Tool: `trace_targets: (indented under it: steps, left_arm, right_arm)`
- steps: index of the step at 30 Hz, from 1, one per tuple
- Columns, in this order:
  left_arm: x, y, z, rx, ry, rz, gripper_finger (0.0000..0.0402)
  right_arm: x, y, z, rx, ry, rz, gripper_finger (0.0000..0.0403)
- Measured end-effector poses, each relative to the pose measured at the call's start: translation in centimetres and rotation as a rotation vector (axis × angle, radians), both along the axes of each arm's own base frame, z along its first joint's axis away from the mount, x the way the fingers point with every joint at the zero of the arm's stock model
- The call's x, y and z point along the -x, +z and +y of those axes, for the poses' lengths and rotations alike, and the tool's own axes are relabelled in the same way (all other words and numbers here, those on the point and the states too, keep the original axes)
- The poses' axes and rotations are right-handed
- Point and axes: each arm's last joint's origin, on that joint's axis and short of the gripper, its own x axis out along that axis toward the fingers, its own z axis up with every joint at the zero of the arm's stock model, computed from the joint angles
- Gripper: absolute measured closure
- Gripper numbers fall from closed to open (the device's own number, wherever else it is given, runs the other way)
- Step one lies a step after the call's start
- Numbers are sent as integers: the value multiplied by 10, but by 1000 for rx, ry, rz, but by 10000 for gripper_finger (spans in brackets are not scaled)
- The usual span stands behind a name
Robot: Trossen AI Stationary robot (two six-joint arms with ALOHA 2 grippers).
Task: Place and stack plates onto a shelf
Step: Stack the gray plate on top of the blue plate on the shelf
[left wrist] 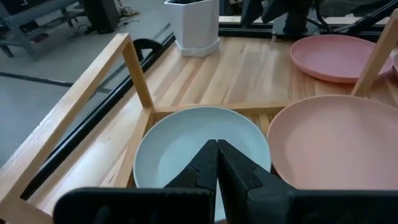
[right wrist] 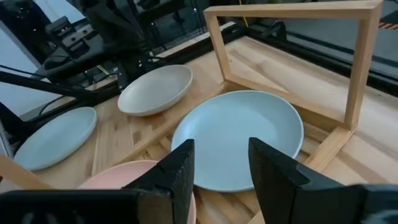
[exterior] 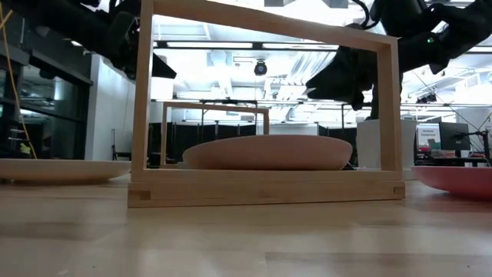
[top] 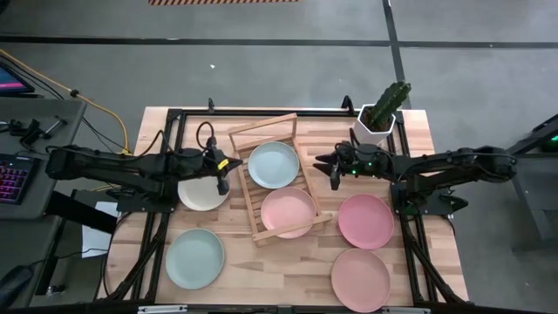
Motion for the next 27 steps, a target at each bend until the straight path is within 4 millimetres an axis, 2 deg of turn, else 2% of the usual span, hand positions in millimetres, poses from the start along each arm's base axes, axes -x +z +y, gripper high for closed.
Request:
trace_targets:
  steps: [6, 10, 16, 23, 27]
  left_arm:
    - [0, 0, 0, 1, 3, 1, 401]
    - [0, 0, 0, 1, 4, 1, 401]
    - [0, 0, 0, 16, 11, -5, 402]
    - [0, 0, 0, 24, 12, -8, 402]
    - [0, 0, 0, 23, 11, -7, 401]
  right_arm:
    - [4, -5, 4, -130, 109, 69, 269]
    - [12, 9, 8, -214, 165, 224, 269]
    - [32, 28, 18, -246, 59, 455, 269]
    - [49, 18, 32, -392, -38, 654, 269]
    - [46, 19, 37, -332, -94, 619, 269]
